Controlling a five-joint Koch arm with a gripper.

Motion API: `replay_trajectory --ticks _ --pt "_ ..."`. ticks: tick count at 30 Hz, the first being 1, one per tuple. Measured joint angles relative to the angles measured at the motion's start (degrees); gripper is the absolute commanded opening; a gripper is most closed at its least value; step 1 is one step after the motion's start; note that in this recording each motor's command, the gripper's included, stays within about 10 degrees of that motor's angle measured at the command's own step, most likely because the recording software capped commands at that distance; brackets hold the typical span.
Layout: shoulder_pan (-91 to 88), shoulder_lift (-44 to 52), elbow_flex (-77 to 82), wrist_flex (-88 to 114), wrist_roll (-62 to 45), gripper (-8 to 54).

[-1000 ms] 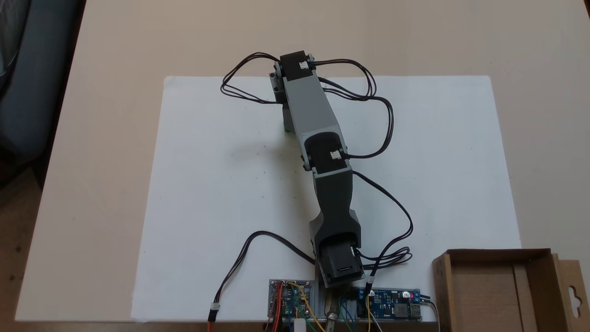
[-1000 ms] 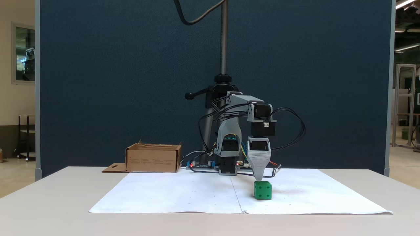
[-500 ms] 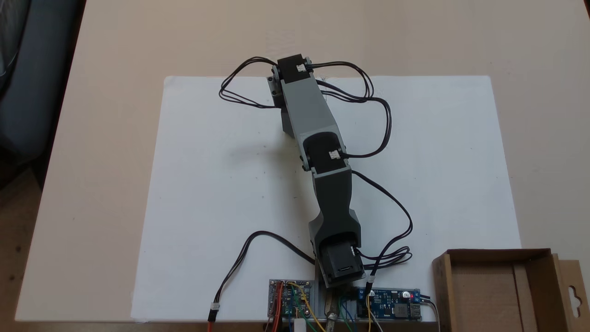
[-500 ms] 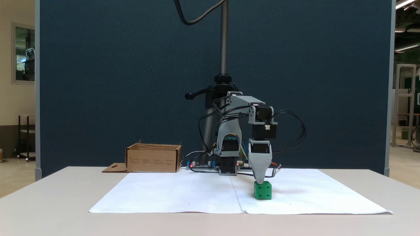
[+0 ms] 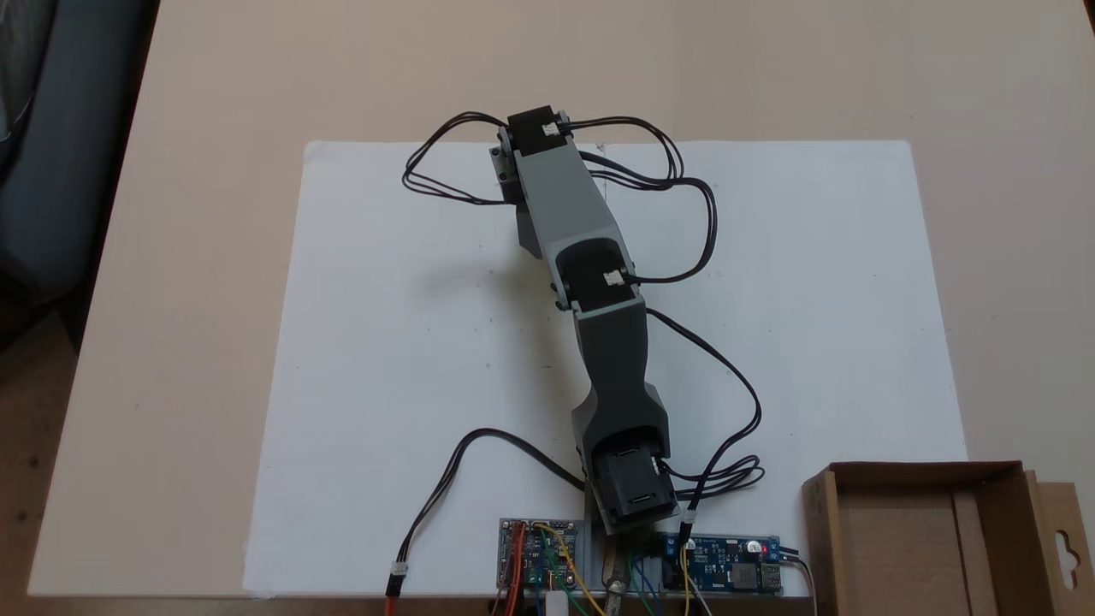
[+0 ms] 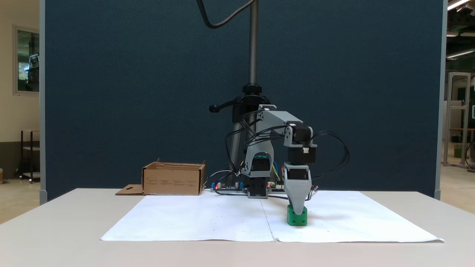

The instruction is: Grasp a green dice and put it in the bin.

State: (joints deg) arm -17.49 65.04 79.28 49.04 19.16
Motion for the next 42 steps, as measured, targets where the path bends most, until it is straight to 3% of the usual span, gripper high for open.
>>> replay_trajectory --ticks 42 --pt "0.35 -3.16 5.62 -8.70 0.53 44.1"
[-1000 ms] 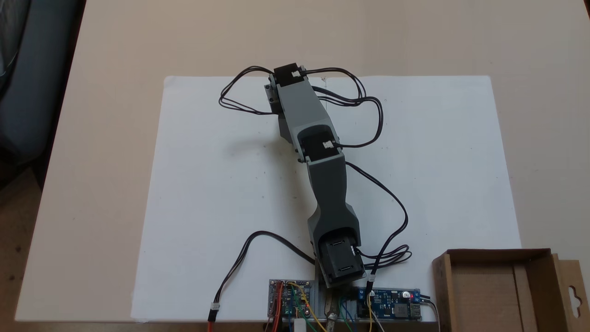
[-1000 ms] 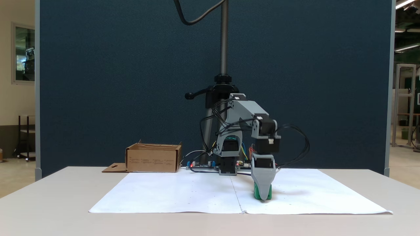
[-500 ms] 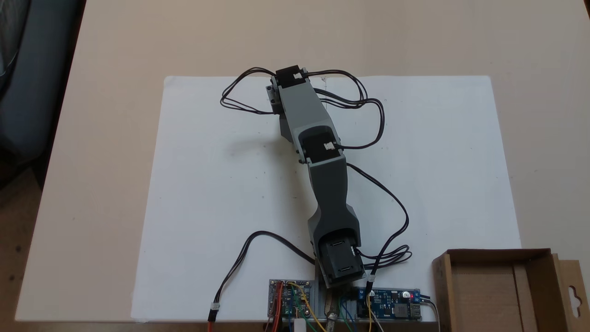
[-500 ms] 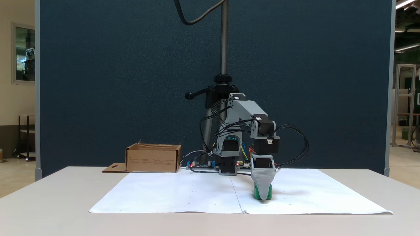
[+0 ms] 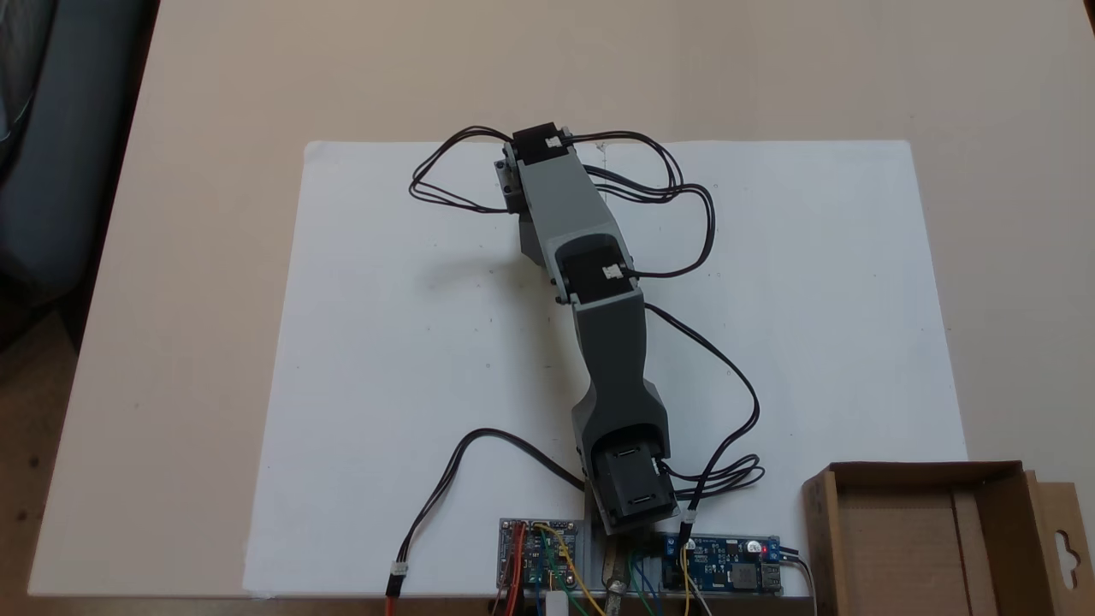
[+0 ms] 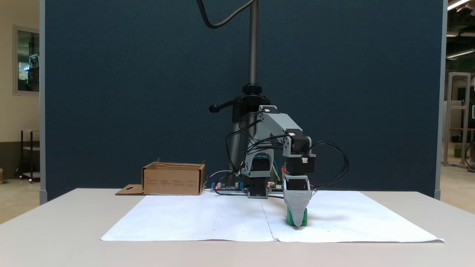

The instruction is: Grasp a green dice and put it in the bin.

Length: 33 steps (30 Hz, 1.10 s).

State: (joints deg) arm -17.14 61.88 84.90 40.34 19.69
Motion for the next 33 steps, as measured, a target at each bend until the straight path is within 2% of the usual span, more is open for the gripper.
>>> replay_trajectory --ticks 9,14,19,22,27,33 --pt "0.00 0.18 0.18 0.00 0.00 41.0" --pt "-0.26 0.18 0.18 0.00 0.00 35.5" --pt "-0.44 0.18 0.18 0.00 0.44 33.0" --pt "-0.44 0.18 0.26 0.00 1.32 27.2" --pt "-0.44 0.18 0.18 -0.26 2.55 13.4" --pt "-0.53 0.97 1.41 -0.88 2.64 12.1"
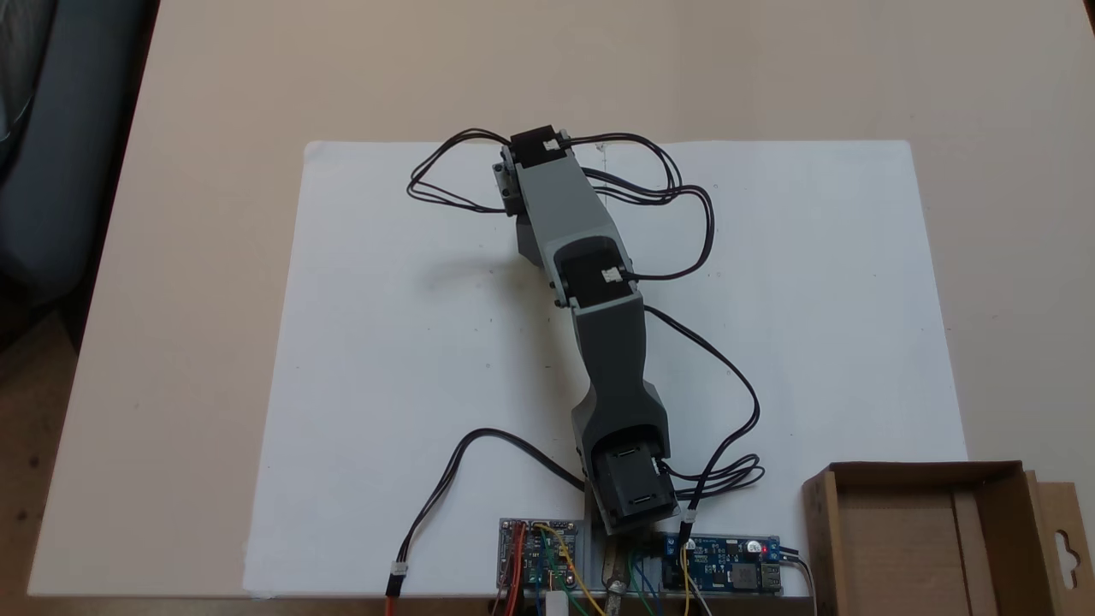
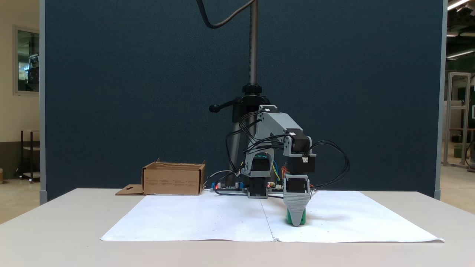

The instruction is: Grasp a green dice and put it in the bin.

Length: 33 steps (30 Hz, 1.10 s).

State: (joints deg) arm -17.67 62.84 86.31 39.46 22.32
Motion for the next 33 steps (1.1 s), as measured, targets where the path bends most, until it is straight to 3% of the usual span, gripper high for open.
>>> replay_trajectory --ticks 7,22,33 --pt "0.88 3.52 0.53 0.00 1.05 12.1" --pt "13.80 23.20 -0.79 5.71 0.09 12.1" --pt "41.66 25.05 -19.16 17.84 -19.78 12.1"
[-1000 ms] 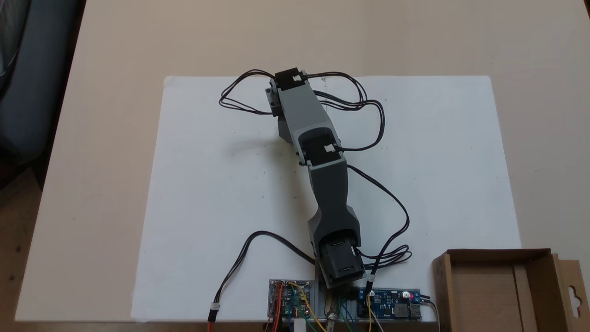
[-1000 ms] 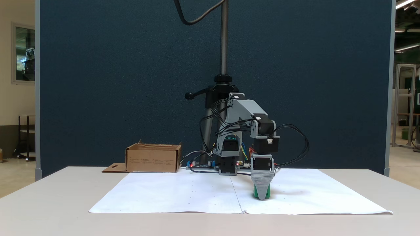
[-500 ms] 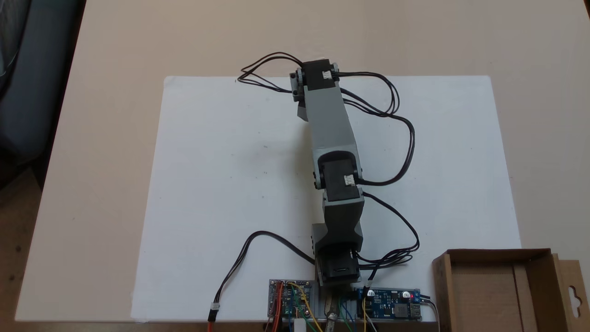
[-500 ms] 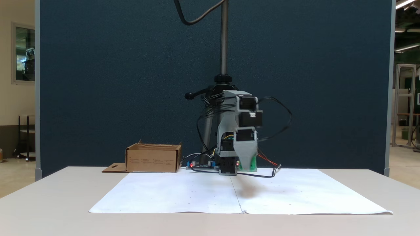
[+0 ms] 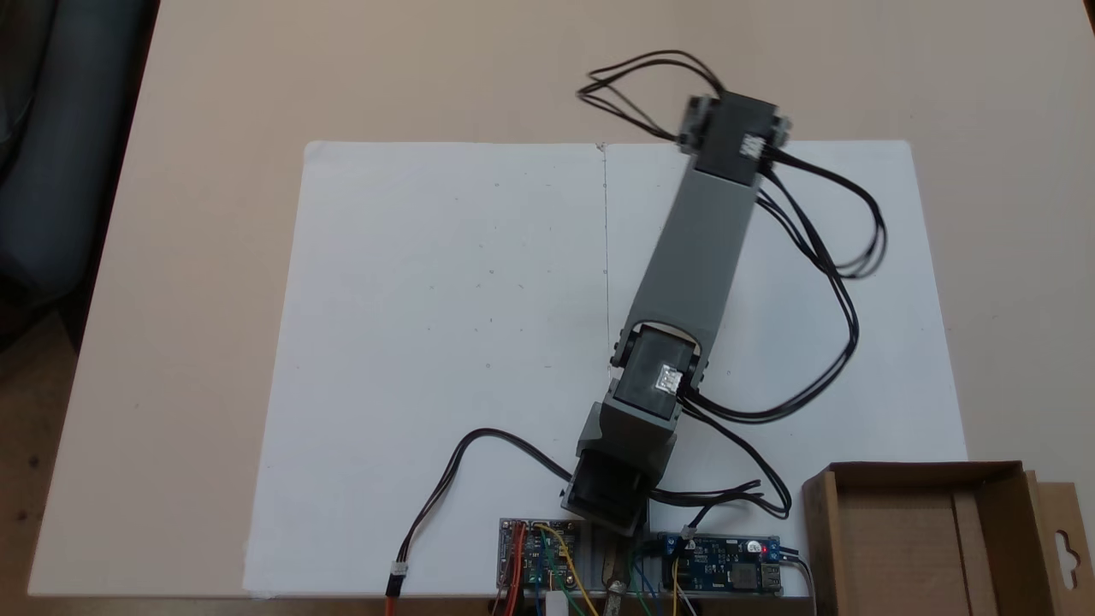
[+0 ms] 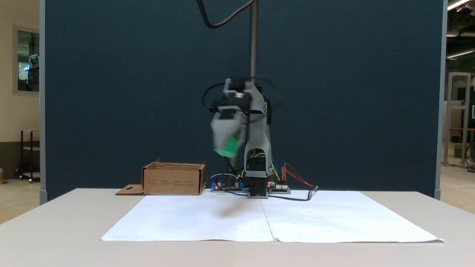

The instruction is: Grasp a green dice and put it in the bin.

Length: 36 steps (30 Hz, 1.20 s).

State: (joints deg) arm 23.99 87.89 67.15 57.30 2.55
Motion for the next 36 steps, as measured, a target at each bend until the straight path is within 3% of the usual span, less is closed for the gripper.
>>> replay_trajectory --ticks 18,36 --pt "56.69 -2.55 -10.55 4.31 -14.41 12.1" --pt "77.78 -14.85 -12.74 4.22 -18.72 12.1"
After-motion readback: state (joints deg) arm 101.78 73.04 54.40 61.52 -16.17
